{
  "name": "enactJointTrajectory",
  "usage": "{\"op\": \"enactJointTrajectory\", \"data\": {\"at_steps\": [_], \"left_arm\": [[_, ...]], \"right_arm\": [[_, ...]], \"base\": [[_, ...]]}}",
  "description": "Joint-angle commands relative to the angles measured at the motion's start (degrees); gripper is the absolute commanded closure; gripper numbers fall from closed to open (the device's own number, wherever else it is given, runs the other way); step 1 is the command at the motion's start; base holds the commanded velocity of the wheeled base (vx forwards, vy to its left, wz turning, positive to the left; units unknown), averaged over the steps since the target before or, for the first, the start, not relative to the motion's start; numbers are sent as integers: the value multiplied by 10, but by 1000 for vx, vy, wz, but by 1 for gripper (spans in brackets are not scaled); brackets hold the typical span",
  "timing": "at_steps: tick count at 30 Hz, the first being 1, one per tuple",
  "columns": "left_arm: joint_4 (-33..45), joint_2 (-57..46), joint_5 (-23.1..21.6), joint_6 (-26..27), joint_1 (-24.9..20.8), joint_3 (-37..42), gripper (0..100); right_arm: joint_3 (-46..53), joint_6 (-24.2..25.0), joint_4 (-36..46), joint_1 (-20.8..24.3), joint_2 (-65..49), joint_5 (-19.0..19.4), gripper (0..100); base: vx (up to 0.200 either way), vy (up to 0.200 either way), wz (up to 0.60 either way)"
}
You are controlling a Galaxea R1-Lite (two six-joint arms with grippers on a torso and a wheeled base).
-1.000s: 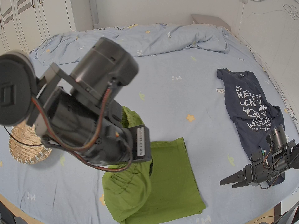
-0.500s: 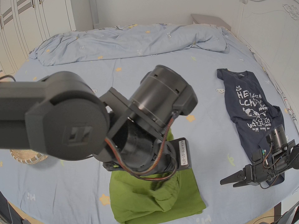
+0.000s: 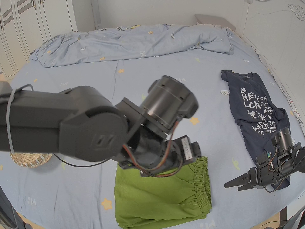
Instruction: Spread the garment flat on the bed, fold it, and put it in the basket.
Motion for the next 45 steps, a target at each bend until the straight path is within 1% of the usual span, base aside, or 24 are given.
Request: {"op": "enactJointTrajectory", "data": {"at_steps": [1,3,4,6,7,8,9,11,13,14,15,16,19,22,23,24,27,29,31,33,34,41,43,45], "left_arm": [[-4,-65,-48,4,86,66,0],[-16,-109,-110,16,149,108,0],[-16,-109,-110,16,149,108,0],[-44,-163,-212,89,240,203,0],[-52,-170,-229,103,253,219,0],[-52,-170,-229,103,253,219,0],[-125,-195,-327,173,328,321,0],[-188,-196,-383,214,368,392,0],[-248,-190,-413,251,399,446,0],[-252,-190,-414,254,401,450,0],[-286,-182,-423,277,415,484,0],[-306,-173,-424,289,420,501,0],[-339,-145,-425,300,420,520,0],[-343,-129,-426,300,416,520,0],[-350,-103,-432,300,405,520,0],[-350,-102,-432,300,403,520,0],[-365,-69,-475,300,384,518,0],[-371,-53,-489,300,373,515,0],[-385,-28,-489,300,352,510,0],[-403,-13,-489,300,344,509,0],[-403,-13,-489,300,344,509,0],[-466,37,-486,295,337,502,0],[-480,42,-486,293,332,502,0],[-511,48,-486,287,317,502,0]], "right_arm": [[-36,6,0,-1,-20,-4,0],[-79,25,5,4,-38,-5,0],[-79,25,5,4,-38,-5,0],[-148,61,7,6,-43,-6,0],[-156,64,7,6,-43,-6,0],[-156,64,7,6,-43,-6,0],[-196,73,15,5,-47,-6,0],[-208,75,22,-1,-58,-6,0],[-206,75,24,-3,-65,-6,0],[-205,75,24,-3,-65,-6,0],[-201,75,26,-3,-70,-6,0],[-197,75,26,-3,-76,-6,0],[-189,74,27,-2,-89,-6,0],[-186,74,29,-1,-97,-6,0],[-184,74,39,-2,-105,-6,0],[-184,74,39,-2,-105,-6,0],[-185,74,41,-3,-114,-6,0],[-185,74,41,-3,-115,-6,0],[-184,74,41,-3,-116,-6,0],[-184,74,41,-3,-116,-6,0],[-184,74,41,-3,-116,-6,0],[-184,74,42,-1,-122,-6,0],[-184,74,42,-1,-122,-6,0],[-184,74,42,-1,-122,-6,0]], "base": [[0,0,0],[0,0,0],[0,0,0],[0,0,0],[0,0,0],[0,0,0],[0,0,0],[0,0,0],[0,0,0],[0,0,0],[0,0,0],[0,0,0],[0,0,0],[0,0,0],[0,0,0],[0,0,0],[0,0,0],[0,0,0],[0,0,0],[0,0,0],[0,0,0],[0,0,0],[0,0,0],[0,0,0]]}}
